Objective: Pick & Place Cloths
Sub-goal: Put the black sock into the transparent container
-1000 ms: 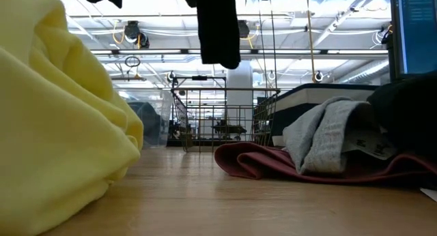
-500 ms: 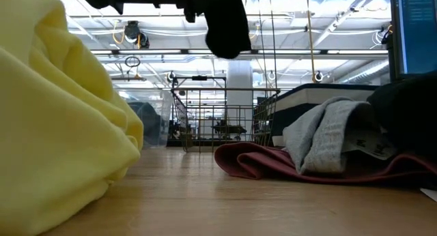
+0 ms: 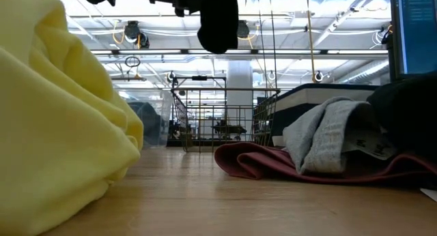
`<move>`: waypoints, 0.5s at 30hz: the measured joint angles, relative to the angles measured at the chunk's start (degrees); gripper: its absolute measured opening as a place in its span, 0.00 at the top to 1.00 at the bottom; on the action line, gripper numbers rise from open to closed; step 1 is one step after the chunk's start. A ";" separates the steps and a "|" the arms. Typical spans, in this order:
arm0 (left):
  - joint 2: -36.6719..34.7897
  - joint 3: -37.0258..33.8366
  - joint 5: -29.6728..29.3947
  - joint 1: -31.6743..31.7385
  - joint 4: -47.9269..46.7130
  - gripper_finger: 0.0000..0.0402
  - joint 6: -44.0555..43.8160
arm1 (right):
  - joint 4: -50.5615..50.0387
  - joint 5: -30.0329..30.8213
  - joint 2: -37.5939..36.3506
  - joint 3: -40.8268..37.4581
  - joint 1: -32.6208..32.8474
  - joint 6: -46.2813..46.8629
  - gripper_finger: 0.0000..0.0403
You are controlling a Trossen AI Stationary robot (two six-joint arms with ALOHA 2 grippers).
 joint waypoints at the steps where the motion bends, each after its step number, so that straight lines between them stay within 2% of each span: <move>1: 0.00 0.00 -0.37 -0.07 0.18 0.43 0.32 | 0.01 0.00 0.00 0.00 0.00 0.04 0.99; 10: 0.00 -0.02 -1.93 -0.10 4.26 0.43 4.84 | -0.77 -0.09 -0.02 0.07 0.00 3.08 0.99; 15: 0.00 -0.02 -3.20 -0.14 4.56 0.44 4.62 | -0.91 -1.49 -0.02 0.07 0.00 4.26 0.99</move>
